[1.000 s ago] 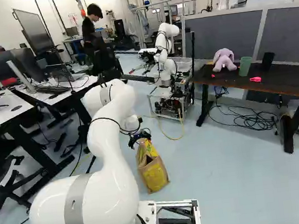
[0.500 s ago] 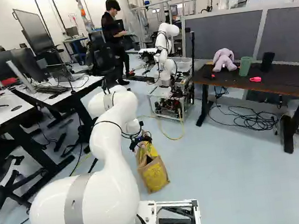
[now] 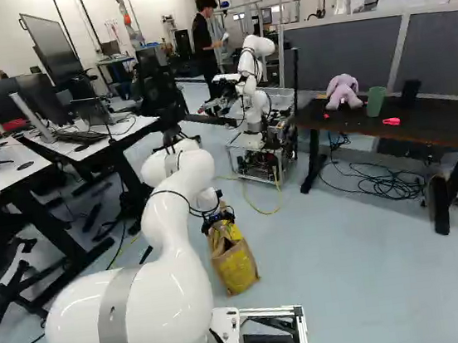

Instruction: Pick up the bag on the ground and place it on the table

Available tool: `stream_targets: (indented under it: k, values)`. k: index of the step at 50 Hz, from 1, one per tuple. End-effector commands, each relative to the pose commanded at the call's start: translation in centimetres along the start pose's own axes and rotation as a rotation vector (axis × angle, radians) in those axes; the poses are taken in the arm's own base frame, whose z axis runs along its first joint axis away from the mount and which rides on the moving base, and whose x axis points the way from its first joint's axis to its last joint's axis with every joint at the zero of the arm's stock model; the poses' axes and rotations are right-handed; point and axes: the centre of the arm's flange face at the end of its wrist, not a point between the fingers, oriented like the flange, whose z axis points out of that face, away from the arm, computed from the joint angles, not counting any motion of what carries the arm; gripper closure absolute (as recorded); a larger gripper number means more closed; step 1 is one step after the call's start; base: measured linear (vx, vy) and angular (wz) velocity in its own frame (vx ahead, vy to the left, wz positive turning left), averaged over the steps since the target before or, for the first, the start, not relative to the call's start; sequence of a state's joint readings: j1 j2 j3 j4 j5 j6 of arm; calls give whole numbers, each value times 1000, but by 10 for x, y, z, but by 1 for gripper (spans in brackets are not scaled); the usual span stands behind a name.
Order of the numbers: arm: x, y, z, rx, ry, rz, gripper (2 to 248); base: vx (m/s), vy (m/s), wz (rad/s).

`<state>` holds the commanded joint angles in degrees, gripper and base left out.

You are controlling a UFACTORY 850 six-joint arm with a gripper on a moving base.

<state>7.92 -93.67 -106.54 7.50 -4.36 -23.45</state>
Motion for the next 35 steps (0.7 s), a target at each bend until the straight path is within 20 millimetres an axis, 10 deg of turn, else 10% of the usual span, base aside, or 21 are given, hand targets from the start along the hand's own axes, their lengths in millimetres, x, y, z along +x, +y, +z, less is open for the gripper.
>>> stream_targets:
  k: [31,35]
  values:
    - [-7,-1,34,-1,3,1,3,0,0,0]
    - [-7,-1,34,-1,3,1,32,0,0,0]
